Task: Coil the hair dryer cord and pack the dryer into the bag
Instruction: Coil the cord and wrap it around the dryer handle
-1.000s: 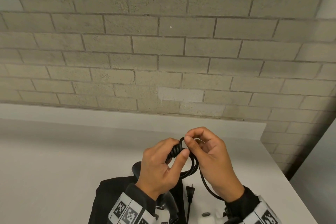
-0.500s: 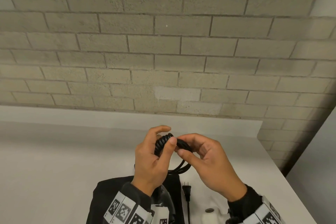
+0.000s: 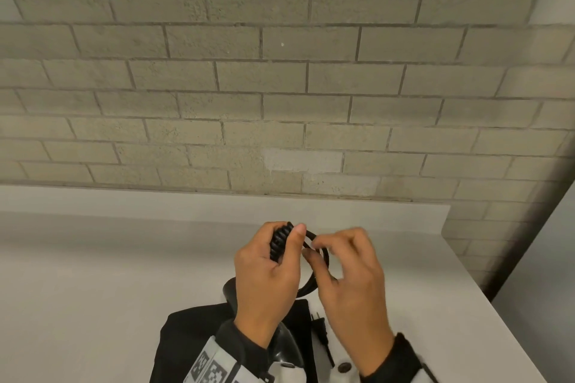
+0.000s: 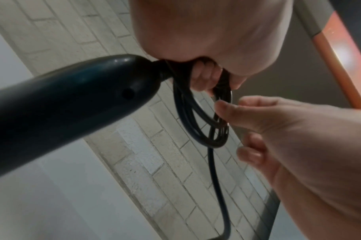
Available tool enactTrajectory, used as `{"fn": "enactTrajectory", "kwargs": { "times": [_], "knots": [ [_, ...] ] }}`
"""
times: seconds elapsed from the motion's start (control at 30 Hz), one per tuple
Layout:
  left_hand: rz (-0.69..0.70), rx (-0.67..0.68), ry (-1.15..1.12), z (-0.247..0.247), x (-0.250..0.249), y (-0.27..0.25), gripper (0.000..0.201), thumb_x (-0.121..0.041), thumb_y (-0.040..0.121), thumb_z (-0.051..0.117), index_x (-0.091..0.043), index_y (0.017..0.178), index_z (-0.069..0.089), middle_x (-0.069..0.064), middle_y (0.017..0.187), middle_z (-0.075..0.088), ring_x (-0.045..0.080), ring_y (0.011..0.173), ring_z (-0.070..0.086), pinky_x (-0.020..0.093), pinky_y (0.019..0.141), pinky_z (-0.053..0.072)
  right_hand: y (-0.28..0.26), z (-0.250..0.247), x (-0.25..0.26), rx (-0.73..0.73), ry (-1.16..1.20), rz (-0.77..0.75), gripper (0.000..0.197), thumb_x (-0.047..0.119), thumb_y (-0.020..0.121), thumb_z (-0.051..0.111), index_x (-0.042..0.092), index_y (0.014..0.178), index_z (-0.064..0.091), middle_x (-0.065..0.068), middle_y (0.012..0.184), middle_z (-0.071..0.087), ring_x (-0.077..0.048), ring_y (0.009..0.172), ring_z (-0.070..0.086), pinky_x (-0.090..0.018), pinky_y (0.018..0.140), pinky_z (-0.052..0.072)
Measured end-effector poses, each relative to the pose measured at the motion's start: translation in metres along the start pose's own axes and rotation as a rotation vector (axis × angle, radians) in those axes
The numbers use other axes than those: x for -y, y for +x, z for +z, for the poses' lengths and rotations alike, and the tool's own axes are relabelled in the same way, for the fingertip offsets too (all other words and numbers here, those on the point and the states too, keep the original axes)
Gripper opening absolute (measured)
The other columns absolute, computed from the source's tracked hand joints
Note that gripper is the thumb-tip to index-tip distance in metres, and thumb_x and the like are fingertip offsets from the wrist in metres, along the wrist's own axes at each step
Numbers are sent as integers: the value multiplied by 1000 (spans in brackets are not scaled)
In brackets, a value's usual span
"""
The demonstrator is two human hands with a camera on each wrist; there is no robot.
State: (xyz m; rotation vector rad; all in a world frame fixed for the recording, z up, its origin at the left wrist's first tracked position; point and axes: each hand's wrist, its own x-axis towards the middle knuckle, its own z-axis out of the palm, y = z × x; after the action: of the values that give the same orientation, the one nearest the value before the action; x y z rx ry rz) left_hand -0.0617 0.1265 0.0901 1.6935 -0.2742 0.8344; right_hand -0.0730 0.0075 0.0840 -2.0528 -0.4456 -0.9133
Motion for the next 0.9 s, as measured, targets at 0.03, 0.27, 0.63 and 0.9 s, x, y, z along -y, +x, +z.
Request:
{"fn": "enactTrajectory", "kwargs": {
  "times": [0.03, 0.27, 0.63, 0.9],
  "knots": [
    [-7, -13, 6, 2, -1, 0, 20, -35, 89, 61, -18, 81, 68, -7, 69, 65, 9, 58, 60, 9, 54, 42, -4, 6, 1, -2, -44, -17, 12, 18, 86, 68, 22, 97, 65, 10, 88, 49, -2, 76, 51, -14, 64, 47],
    [-3, -76, 19, 4, -4, -1, 21, -33, 87, 63, -16, 76, 68, -10, 66, 66, 5, 56, 61, 6, 52, 41, -16, 19, 12, 0, -97, 71, 25, 37, 94, 46, 27, 113, 59, 10, 86, 52, -7, 70, 53, -10, 55, 48],
    [72, -85, 20, -1, 5, -2, 31, -44, 89, 55, -18, 77, 67, -8, 64, 62, 4, 51, 56, 6, 50, 38, 14, -17, 33, 539, 144, 522, 35, 44, 98, 41, 22, 78, 59, 8, 93, 52, -8, 83, 61, -21, 79, 52],
    [45, -103, 13, -7, 8, 3, 22, -48, 89, 53, -31, 92, 67, -14, 78, 67, 4, 65, 62, 7, 59, 43, 0, -34, 28, 606, 525, 588, 7, 26, 88, 65, 20, 88, 61, 6, 91, 65, -19, 91, 67, -33, 90, 54]
  ]
}}
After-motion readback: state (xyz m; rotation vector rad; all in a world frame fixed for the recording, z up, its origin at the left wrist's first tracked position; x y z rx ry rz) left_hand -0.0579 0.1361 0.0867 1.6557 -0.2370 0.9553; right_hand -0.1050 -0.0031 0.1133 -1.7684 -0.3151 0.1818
